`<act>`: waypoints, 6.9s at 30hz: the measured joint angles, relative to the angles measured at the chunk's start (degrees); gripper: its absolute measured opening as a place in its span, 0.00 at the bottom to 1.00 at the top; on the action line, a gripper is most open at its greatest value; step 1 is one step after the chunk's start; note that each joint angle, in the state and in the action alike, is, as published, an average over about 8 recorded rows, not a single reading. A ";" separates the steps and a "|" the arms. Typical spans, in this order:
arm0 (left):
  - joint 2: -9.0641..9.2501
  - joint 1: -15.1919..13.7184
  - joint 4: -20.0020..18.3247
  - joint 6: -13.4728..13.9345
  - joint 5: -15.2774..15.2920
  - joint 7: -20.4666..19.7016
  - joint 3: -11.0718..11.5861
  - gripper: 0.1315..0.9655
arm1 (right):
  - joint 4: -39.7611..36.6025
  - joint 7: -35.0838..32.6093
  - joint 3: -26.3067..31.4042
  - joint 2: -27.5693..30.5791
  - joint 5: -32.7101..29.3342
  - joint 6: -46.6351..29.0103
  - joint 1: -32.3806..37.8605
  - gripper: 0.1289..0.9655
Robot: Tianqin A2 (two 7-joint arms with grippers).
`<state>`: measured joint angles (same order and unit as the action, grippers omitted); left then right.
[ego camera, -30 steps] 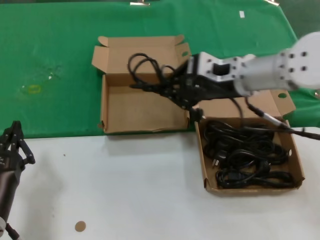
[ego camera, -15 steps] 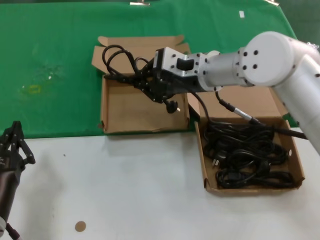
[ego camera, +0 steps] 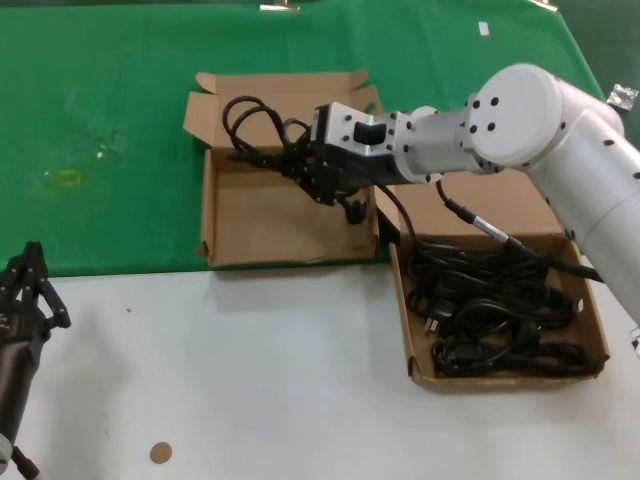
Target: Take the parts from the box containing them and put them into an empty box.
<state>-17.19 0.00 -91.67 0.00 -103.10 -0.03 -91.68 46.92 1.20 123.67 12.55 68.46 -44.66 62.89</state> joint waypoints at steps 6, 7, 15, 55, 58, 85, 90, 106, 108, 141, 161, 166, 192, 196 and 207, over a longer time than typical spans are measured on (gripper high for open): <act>0.00 0.00 0.00 0.00 0.00 0.00 0.00 0.02 | -2.11 -1.67 0.10 -0.21 0.08 0.52 0.47 0.05; 0.00 0.00 0.00 0.00 -0.01 0.00 0.00 0.02 | -2.34 -1.83 0.11 -0.24 0.08 0.60 0.53 0.05; 0.00 0.00 0.00 0.00 0.00 0.00 0.00 0.02 | -4.10 -2.79 0.10 -0.67 0.08 1.38 0.97 0.05; 0.00 0.00 0.00 0.00 -0.01 0.01 0.00 0.05 | 2.43 0.54 -2.22 1.23 1.55 2.81 -1.58 0.72; 0.00 0.00 0.00 0.00 -0.01 0.01 0.00 0.06 | 3.57 0.50 -3.02 1.32 2.45 3.94 -3.27 0.78; 0.00 0.00 0.00 0.00 -0.02 0.03 0.00 0.58 | 18.64 -0.14 -13.63 2.54 14.24 18.85 -25.12 1.00; 0.00 0.00 0.00 0.00 -0.02 0.02 0.00 0.70 | 21.55 -0.26 -15.67 2.77 16.49 21.69 -29.31 1.00; 0.00 0.00 0.00 0.00 -0.02 0.02 0.00 0.94 | 30.80 -0.63 -22.19 3.52 23.75 30.87 -42.72 1.00; 0.00 0.00 0.00 0.00 -0.02 0.02 0.00 0.97 | 31.94 -0.68 -22.99 3.61 24.65 32.00 -44.38 1.00; 0.00 0.00 0.00 0.00 -0.03 0.04 0.00 1.00 | 43.30 -1.14 -30.98 4.52 33.53 43.23 -60.79 1.00; 0.00 0.00 0.00 0.00 -0.03 0.03 0.00 1.00 | 43.30 -1.14 -30.98 4.52 33.53 43.23 -60.79 1.00; 0.00 0.00 0.00 0.00 -0.03 0.02 0.00 1.00 | 43.30 -1.14 -30.98 4.52 33.53 43.23 -60.79 1.00; 0.00 0.00 0.00 0.00 -0.03 0.04 0.00 1.00 | 43.30 -1.14 -30.97 4.52 33.53 43.23 -60.79 1.00; 0.00 0.00 0.00 0.00 -0.03 0.04 0.00 1.00 | 43.30 -1.14 -30.97 4.52 33.53 43.23 -60.79 1.00; 0.00 0.00 0.00 0.00 -0.03 0.04 0.00 1.00 | 43.30 -1.14 -30.97 4.52 33.53 43.23 -60.79 1.00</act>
<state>-17.19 0.00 -91.67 0.00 -103.13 0.00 -91.67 90.22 0.06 92.69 17.07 102.00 -1.44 2.10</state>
